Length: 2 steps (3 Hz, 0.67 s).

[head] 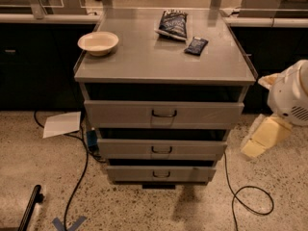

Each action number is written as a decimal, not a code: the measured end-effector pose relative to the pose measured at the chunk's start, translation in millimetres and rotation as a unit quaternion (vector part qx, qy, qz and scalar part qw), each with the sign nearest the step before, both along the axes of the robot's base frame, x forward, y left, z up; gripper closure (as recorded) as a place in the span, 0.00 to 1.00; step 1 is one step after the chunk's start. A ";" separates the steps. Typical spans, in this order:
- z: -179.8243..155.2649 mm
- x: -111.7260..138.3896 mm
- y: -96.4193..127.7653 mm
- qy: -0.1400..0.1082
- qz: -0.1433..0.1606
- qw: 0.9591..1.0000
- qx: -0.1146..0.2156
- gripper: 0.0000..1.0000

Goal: Open top drawer

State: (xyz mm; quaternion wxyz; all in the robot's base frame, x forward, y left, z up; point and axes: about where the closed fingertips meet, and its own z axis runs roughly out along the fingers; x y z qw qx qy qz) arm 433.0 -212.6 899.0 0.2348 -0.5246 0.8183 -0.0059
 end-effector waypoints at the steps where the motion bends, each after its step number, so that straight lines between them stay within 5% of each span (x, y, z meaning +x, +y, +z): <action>1: -33.8 36.8 0.9 -0.018 -0.018 0.999 0.029 0.00; 2: -31.3 39.4 0.9 -0.025 -0.019 0.999 0.029 0.00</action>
Offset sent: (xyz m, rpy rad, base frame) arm 0.0302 0.0006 -0.0291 0.0487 -0.0287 -0.0317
